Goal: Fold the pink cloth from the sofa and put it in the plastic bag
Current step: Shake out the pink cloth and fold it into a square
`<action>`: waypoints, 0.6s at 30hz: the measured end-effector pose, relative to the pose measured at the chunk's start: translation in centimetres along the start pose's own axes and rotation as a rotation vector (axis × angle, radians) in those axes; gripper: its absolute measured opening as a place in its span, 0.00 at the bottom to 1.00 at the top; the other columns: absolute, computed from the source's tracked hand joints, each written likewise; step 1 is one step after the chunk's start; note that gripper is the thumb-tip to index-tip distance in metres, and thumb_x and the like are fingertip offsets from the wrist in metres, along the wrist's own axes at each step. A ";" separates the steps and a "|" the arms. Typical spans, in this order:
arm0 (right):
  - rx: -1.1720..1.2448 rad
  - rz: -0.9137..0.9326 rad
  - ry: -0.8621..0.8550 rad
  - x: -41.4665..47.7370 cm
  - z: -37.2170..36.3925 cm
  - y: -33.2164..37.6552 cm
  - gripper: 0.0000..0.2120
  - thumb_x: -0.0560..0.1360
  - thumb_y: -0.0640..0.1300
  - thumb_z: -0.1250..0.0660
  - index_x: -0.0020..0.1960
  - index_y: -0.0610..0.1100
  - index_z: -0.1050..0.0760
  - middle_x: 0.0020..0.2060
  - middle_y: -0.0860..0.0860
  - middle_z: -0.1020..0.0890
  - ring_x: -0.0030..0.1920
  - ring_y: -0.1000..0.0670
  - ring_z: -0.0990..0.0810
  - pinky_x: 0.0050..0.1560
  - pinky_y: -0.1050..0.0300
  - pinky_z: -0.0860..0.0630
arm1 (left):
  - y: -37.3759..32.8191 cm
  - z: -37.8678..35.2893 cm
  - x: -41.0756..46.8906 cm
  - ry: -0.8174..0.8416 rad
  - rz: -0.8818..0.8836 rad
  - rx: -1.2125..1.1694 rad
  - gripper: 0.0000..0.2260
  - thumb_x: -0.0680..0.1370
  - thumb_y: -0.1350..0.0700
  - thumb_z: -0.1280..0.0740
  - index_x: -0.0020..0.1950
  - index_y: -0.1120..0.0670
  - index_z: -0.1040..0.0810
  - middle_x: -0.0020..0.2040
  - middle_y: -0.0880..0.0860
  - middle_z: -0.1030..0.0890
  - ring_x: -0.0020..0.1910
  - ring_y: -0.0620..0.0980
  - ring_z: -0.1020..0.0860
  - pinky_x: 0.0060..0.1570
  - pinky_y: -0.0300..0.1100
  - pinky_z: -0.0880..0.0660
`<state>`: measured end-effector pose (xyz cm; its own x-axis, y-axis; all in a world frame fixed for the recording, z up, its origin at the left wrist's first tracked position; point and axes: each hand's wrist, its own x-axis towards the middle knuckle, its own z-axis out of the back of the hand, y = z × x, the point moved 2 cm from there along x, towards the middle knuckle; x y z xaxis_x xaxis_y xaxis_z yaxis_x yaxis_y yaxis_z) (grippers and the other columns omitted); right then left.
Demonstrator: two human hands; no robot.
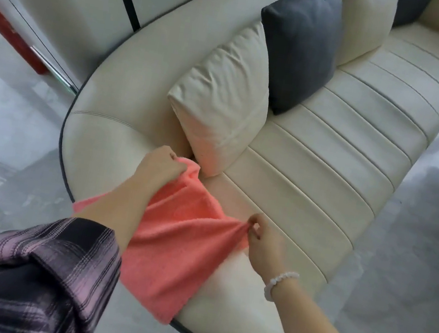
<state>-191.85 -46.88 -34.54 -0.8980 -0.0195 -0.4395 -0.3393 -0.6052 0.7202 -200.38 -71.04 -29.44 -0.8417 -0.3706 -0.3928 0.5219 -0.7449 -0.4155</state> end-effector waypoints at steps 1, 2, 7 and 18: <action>0.038 0.006 -0.047 0.2 1.5 0.4 0.12 0.77 0.39 0.45 0.43 0.55 0.31 0.32 0.51 0.28 0.31 0.48 0.29 0.31 0.57 0.33 | -1.1 0.5 -0.1 -0.001 -0.021 -0.036 0.05 0.71 0.55 0.34 0.44 0.54 0.26 0.51 0.58 0.20 0.53 0.59 0.24 0.43 0.43 0.34; 0.064 0.016 -0.094 0.2 3.3 0.9 0.11 0.77 0.39 0.45 0.43 0.55 0.32 0.31 0.52 0.27 0.31 0.49 0.29 0.30 0.57 0.35 | -2.5 1.1 -0.4 -0.002 -0.048 -0.061 0.04 0.71 0.55 0.34 0.43 0.54 0.26 0.48 0.58 0.20 0.53 0.58 0.23 0.42 0.43 0.35; 0.243 0.086 -0.310 -0.8 12.6 2.8 0.05 0.79 0.41 0.45 0.50 0.48 0.31 0.34 0.49 0.25 0.37 0.46 0.27 0.37 0.54 0.35 | -10.5 3.3 -3.2 -0.047 -0.156 -0.187 0.08 0.72 0.52 0.33 0.36 0.52 0.30 0.38 0.50 0.27 0.44 0.52 0.28 0.41 0.43 0.36; 0.620 0.271 -0.494 -6.2 36.5 2.2 0.05 0.78 0.38 0.44 0.50 0.44 0.30 0.38 0.46 0.25 0.41 0.46 0.26 0.50 0.42 0.25 | -32.7 1.6 -16.1 -0.214 -0.445 -0.470 0.10 0.71 0.50 0.31 0.44 0.55 0.26 0.42 0.49 0.23 0.45 0.52 0.25 0.45 0.42 0.33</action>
<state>-197.28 -19.08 -10.65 -0.9410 0.3374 -0.0271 -0.0572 -0.0795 0.9952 -204.14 -41.58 -8.16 -0.9738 -0.2222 0.0490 0.0836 -0.5497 -0.8312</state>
